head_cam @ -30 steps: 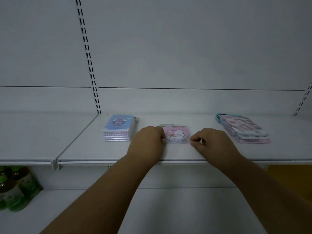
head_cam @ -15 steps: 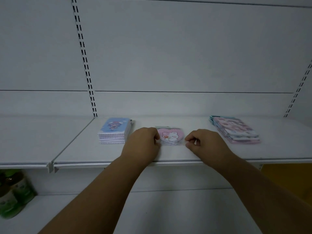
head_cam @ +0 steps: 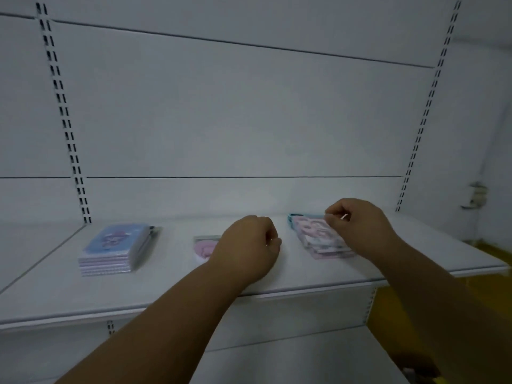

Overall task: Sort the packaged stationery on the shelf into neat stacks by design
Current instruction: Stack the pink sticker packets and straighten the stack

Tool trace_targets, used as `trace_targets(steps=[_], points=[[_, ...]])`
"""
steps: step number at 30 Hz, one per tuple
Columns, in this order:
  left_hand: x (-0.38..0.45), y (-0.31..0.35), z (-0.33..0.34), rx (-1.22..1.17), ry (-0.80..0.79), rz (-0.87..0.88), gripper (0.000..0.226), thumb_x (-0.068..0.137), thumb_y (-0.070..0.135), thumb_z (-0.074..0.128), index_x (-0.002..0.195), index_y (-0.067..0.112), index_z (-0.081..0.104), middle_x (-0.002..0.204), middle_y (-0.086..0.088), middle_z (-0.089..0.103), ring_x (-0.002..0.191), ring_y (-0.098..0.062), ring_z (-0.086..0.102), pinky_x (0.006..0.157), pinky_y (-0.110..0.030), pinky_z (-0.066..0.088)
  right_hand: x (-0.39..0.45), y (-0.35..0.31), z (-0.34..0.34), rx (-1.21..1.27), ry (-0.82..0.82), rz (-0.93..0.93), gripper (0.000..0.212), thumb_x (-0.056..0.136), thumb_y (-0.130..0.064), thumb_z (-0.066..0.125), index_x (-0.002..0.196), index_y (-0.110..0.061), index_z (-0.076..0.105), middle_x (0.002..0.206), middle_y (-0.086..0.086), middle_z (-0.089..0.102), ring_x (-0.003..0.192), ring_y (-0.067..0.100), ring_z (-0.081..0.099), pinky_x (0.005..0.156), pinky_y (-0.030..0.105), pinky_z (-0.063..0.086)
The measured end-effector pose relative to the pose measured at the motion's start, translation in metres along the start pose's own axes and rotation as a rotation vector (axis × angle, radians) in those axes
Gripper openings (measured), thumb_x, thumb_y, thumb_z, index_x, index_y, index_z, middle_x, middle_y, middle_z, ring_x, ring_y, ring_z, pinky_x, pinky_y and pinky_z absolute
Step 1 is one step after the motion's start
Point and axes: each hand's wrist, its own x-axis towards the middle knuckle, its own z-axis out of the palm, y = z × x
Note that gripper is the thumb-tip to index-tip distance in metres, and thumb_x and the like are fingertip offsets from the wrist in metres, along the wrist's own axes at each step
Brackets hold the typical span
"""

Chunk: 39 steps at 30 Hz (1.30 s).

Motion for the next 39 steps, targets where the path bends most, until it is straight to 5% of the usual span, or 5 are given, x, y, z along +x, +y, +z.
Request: trace_targets(steps=[9, 18, 24, 33, 39], points=[[0.085, 0.061, 0.081, 0.07, -0.261, -0.312, 0.033, 0.097, 0.028, 0.049, 0.119, 0.007, 0.062, 0.122, -0.013, 0.063, 0.11, -0.028, 0.059, 0.092, -0.032, 0.046, 0.051, 0.063, 0.018, -0.014, -0.46, 0.294, 0.036, 0.097, -0.038, 0.044, 0.09, -0.006, 0.06, 0.087, 0.015, 0.058, 0.08, 0.03, 0.058, 0.078, 0.038, 0.051], [0.074, 0.072, 0.091, -0.386, 0.014, -0.522, 0.046, 0.087, 0.023, 0.068, 0.128, 0.014, 0.049, 0.121, -0.004, 0.063, 0.098, -0.02, 0.064, 0.076, -0.026, 0.051, 0.05, 0.074, 0.029, 0.542, -0.387, 0.402, 0.015, 0.075, -0.007, 0.07, 0.088, 0.0, 0.067, 0.079, 0.016, 0.069, 0.066, 0.024, 0.067, 0.056, 0.025, 0.052], [0.059, 0.065, 0.071, -0.773, 0.157, -0.46, 0.036, 0.082, 0.01, 0.076, 0.089, 0.037, 0.053, 0.087, 0.017, 0.064, 0.082, -0.006, 0.066, 0.078, -0.033, 0.061, 0.048, 0.056, 0.021, 0.836, -0.353, 0.318, 0.022, 0.088, -0.017, 0.066, 0.11, -0.02, 0.061, 0.101, 0.002, 0.073, 0.081, 0.018, 0.073, 0.064, 0.031, 0.058], [0.044, 0.055, 0.08, -1.067, 0.063, -0.448, 0.041, 0.089, 0.018, 0.069, 0.123, 0.024, 0.047, 0.117, -0.003, 0.065, 0.098, -0.023, 0.071, 0.088, -0.046, 0.059, 0.011, 0.022, 0.042, 1.121, -0.279, 0.4, 0.021, 0.094, -0.024, 0.058, 0.113, -0.03, 0.051, 0.107, 0.0, 0.068, 0.081, 0.021, 0.075, 0.06, 0.033, 0.061], [0.038, 0.039, 0.073, -0.905, -0.068, -0.293, 0.032, 0.098, 0.025, 0.057, 0.127, 0.025, 0.042, 0.121, 0.003, 0.064, 0.097, -0.011, 0.07, 0.078, -0.023, 0.06, 0.007, 0.037, 0.034, 0.849, -0.42, 0.136, 0.03, 0.096, -0.031, 0.049, 0.125, -0.027, 0.043, 0.122, 0.003, 0.064, 0.096, 0.018, 0.072, 0.082, 0.035, 0.06]])
